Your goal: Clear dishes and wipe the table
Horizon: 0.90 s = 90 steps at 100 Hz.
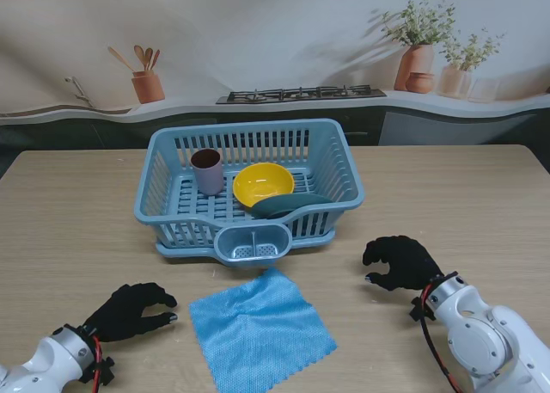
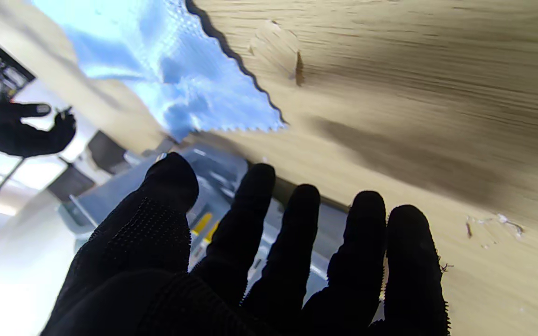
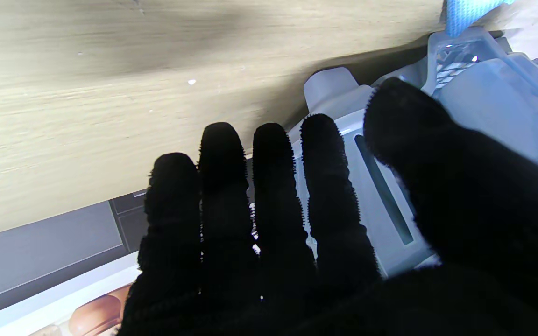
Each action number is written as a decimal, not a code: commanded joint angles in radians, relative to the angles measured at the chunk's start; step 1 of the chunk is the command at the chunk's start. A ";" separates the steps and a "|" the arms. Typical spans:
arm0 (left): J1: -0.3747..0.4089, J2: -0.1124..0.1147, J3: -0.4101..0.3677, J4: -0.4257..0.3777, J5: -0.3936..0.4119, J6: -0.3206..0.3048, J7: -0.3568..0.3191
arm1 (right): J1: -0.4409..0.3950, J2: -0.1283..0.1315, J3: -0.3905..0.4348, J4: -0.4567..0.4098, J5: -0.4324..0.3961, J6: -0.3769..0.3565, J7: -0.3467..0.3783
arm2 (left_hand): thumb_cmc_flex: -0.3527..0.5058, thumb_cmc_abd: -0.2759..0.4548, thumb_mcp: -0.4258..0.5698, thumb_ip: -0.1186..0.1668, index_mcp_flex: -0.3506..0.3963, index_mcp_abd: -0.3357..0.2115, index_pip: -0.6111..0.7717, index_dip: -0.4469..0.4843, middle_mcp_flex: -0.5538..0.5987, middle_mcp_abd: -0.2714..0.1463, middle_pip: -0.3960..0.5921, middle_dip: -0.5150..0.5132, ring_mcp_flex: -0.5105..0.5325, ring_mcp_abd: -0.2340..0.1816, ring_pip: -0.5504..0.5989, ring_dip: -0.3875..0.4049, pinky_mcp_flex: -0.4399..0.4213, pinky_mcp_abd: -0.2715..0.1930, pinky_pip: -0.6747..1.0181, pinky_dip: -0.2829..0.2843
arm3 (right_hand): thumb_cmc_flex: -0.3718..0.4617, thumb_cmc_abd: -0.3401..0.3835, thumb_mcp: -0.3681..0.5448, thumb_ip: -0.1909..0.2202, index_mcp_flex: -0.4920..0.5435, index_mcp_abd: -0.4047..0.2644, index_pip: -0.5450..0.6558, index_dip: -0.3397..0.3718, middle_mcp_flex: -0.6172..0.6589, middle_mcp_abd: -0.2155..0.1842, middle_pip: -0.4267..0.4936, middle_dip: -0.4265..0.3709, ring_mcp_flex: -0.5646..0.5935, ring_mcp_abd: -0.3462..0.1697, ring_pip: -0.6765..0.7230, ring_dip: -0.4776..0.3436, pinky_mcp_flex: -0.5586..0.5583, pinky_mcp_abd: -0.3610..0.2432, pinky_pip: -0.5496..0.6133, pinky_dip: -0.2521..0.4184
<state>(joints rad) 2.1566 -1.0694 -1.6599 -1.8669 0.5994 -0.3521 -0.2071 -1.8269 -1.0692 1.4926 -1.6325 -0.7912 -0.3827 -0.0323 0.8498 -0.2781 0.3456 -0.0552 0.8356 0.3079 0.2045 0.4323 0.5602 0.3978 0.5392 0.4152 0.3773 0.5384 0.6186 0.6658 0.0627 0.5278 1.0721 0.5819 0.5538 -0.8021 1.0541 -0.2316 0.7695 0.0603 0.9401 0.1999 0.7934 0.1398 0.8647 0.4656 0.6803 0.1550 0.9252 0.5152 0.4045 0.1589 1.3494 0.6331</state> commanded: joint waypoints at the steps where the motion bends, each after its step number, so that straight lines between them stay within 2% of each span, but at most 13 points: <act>1: 0.002 0.007 0.009 -0.013 0.008 -0.004 -0.003 | 0.001 -0.005 0.003 0.006 -0.003 0.005 0.005 | -0.010 -0.020 0.030 -0.009 -0.018 -0.017 -0.016 -0.009 -0.032 -0.036 -0.006 -0.021 -0.023 -0.022 -0.006 -0.010 -0.014 -0.020 -0.023 -0.017 | 0.017 0.027 -0.010 -0.012 0.009 0.006 -0.006 0.004 0.012 0.007 -0.010 -0.009 0.010 0.016 -0.012 -0.006 -0.002 0.014 -0.003 -0.013; 36: -0.037 0.023 0.063 -0.039 0.001 0.068 -0.089 | -0.001 -0.007 0.005 0.015 0.002 0.016 -0.008 | -0.024 -0.036 0.077 -0.012 -0.027 -0.015 -0.020 -0.013 -0.056 -0.042 -0.008 -0.022 -0.045 -0.035 -0.017 -0.014 -0.030 -0.047 -0.037 -0.029 | 0.014 0.028 -0.010 -0.004 0.008 0.009 -0.016 0.011 0.006 0.009 -0.010 -0.010 0.003 0.017 -0.013 -0.006 -0.009 0.013 -0.007 -0.015; 48: -0.053 0.028 0.083 -0.045 -0.009 0.073 -0.107 | -0.002 -0.007 0.005 0.015 0.001 0.015 -0.005 | -0.028 -0.051 0.100 -0.013 -0.037 -0.019 -0.024 -0.015 -0.068 -0.051 -0.008 -0.022 -0.056 -0.047 -0.024 -0.018 -0.039 -0.064 -0.044 -0.034 | 0.014 0.029 -0.010 -0.004 0.007 0.008 -0.018 0.012 0.007 0.009 -0.010 -0.010 0.003 0.018 -0.013 -0.006 -0.009 0.012 -0.007 -0.015; 55: -0.062 0.029 0.096 -0.047 -0.010 0.073 -0.111 | -0.003 -0.007 0.005 0.014 0.001 0.015 -0.004 | -0.046 -0.074 0.160 -0.020 -0.035 -0.019 -0.023 -0.016 -0.070 -0.052 -0.004 -0.021 -0.055 -0.050 -0.024 -0.019 -0.038 -0.065 -0.043 -0.039 | 0.014 0.028 -0.010 -0.004 0.007 0.008 -0.018 0.013 0.007 0.008 -0.009 -0.010 0.003 0.016 -0.013 -0.006 -0.010 0.012 -0.007 -0.015; 66: -0.073 0.034 0.115 -0.053 -0.001 0.076 -0.130 | -0.003 -0.006 0.006 0.014 -0.001 0.015 -0.003 | -0.048 -0.086 0.179 -0.022 -0.049 -0.032 -0.028 -0.017 -0.078 -0.068 -0.004 -0.021 -0.058 -0.068 -0.026 -0.020 -0.041 -0.072 -0.043 -0.040 | 0.014 0.029 -0.011 -0.005 0.007 0.007 -0.018 0.014 0.007 0.007 -0.009 -0.010 0.003 0.016 -0.013 -0.005 -0.010 0.013 -0.007 -0.015; 71: -0.082 0.036 0.126 -0.053 -0.001 0.079 -0.139 | -0.003 -0.006 0.005 0.016 -0.001 0.015 -0.004 | -0.065 -0.102 0.223 -0.027 -0.049 -0.037 -0.024 -0.013 -0.076 -0.071 -0.003 -0.021 -0.053 -0.075 -0.028 -0.022 -0.040 -0.068 -0.041 -0.041 | 0.015 0.029 -0.011 -0.005 0.007 0.008 -0.019 0.014 0.007 0.008 -0.009 -0.010 0.003 0.017 -0.013 -0.005 -0.010 0.013 -0.007 -0.015; 90: -0.124 0.049 0.174 -0.057 -0.019 0.118 -0.200 | -0.004 -0.006 0.006 0.018 -0.004 0.015 -0.006 | -0.065 -0.119 0.254 -0.030 -0.071 -0.050 -0.031 -0.013 -0.098 -0.094 -0.004 -0.020 -0.064 -0.105 -0.041 -0.027 -0.048 -0.078 -0.045 -0.044 | 0.016 0.028 -0.011 -0.005 0.007 0.008 -0.018 0.015 0.007 0.009 -0.009 -0.010 0.002 0.016 -0.012 -0.005 -0.010 0.012 -0.007 -0.015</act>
<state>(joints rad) 2.0485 -1.0271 -1.4996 -1.9139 0.5830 -0.2343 -0.3905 -1.8251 -1.0735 1.4973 -1.6165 -0.7892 -0.3665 -0.0495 0.8155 -0.3683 0.5608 -0.0553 0.7823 0.2823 0.1869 0.4227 0.4976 0.3468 0.5330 0.4146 0.3369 0.4612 0.5899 0.6534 0.0296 0.4715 1.0478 0.5618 0.5538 -0.7912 1.0540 -0.2316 0.7695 0.0611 0.9256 0.2067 0.7934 0.1410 0.8647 0.4655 0.6803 0.1552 0.9250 0.5152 0.4019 0.1644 1.3342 0.6224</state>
